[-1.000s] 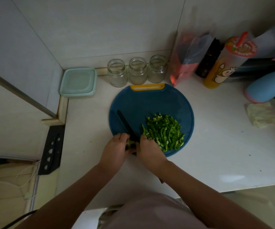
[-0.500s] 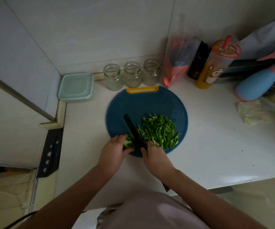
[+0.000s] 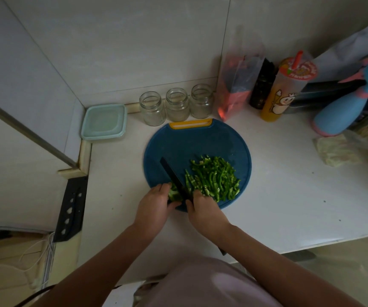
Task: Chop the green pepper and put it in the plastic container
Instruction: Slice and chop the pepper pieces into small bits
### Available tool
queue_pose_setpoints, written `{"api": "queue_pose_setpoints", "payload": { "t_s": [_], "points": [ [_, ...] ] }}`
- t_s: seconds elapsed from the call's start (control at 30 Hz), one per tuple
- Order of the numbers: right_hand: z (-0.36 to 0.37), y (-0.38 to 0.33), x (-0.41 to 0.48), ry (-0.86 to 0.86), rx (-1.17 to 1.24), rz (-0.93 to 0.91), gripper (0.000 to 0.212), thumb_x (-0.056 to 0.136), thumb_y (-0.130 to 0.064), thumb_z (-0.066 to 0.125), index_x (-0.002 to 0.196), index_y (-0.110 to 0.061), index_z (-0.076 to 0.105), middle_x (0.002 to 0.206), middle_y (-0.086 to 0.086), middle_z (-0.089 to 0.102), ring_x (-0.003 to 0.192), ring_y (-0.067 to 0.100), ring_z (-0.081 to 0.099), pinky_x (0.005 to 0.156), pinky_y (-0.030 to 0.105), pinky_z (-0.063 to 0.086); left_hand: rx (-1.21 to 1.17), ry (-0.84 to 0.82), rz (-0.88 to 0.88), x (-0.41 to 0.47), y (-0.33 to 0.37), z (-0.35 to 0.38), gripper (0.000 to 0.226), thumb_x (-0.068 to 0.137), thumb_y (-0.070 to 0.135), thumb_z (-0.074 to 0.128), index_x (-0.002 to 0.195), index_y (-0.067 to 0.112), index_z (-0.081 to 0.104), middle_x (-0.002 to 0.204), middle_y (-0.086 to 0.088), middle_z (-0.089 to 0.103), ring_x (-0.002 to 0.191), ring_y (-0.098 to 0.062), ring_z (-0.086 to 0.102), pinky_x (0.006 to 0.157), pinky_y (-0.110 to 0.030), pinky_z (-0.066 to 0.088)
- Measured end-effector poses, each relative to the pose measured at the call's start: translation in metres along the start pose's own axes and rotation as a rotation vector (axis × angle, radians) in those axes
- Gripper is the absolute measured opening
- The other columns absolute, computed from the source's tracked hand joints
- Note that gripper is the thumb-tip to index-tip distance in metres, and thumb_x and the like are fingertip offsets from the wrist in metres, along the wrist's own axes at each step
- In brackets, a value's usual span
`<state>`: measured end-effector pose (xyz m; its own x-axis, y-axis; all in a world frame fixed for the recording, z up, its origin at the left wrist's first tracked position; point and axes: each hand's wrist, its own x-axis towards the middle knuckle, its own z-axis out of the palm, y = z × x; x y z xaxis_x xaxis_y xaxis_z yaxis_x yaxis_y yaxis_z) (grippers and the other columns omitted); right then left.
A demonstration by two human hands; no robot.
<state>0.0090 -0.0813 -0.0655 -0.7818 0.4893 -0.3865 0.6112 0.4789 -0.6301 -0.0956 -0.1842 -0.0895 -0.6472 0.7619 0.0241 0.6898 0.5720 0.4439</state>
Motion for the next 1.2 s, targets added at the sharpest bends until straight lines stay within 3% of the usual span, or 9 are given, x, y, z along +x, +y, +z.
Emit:
{"api": "queue_pose_setpoints", "payload": {
  "t_s": [0.37,0.67,0.83,1.2],
  "points": [
    [0.006,-0.013,0.012,-0.019,-0.182,0.045,0.022,0.098,-0.014,0.038,0.115,0.000,0.042,0.108,0.021,0.061,0.099,0.037,0.061,0.069,0.035,0.042,0.006,-0.007,-0.035,0.001,0.004,0.000,0.048,0.076,0.029,0.075,0.113,0.003,0.061,0.101,-0.015,0.065,0.091,-0.031,0.062,0.070,-0.035,0.046],
    [-0.016,-0.001,0.006,0.042,0.012,0.014,0.026,0.100,-0.023,0.040,0.106,0.002,0.047,0.094,0.022,0.062,0.084,0.036,0.062,0.061,0.031,0.039,-0.013,-0.021,-0.084,0.000,0.003,0.003,0.056,0.081,0.036,0.069,0.127,0.008,0.054,0.113,-0.011,0.064,0.099,-0.025,0.061,0.080,-0.031,0.045],
    [-0.008,0.004,-0.010,0.032,0.044,-0.038,0.023,0.099,-0.022,0.043,0.102,0.000,0.048,0.093,0.023,0.061,0.085,0.036,0.059,0.062,0.030,0.033,0.018,-0.019,-0.081,0.001,0.004,0.002,0.050,0.080,0.035,0.070,0.121,0.008,0.058,0.106,-0.012,0.065,0.096,-0.027,0.062,0.076,-0.033,0.045],
    [0.001,0.006,-0.013,0.016,0.065,-0.044,0.022,0.099,-0.021,0.042,0.104,0.000,0.047,0.092,0.023,0.062,0.083,0.036,0.060,0.062,0.034,0.039,0.037,-0.015,-0.061,0.003,0.008,-0.001,0.045,0.080,0.032,0.071,0.115,0.006,0.061,0.103,-0.012,0.065,0.092,-0.028,0.062,0.072,-0.033,0.044]
  ]
}}
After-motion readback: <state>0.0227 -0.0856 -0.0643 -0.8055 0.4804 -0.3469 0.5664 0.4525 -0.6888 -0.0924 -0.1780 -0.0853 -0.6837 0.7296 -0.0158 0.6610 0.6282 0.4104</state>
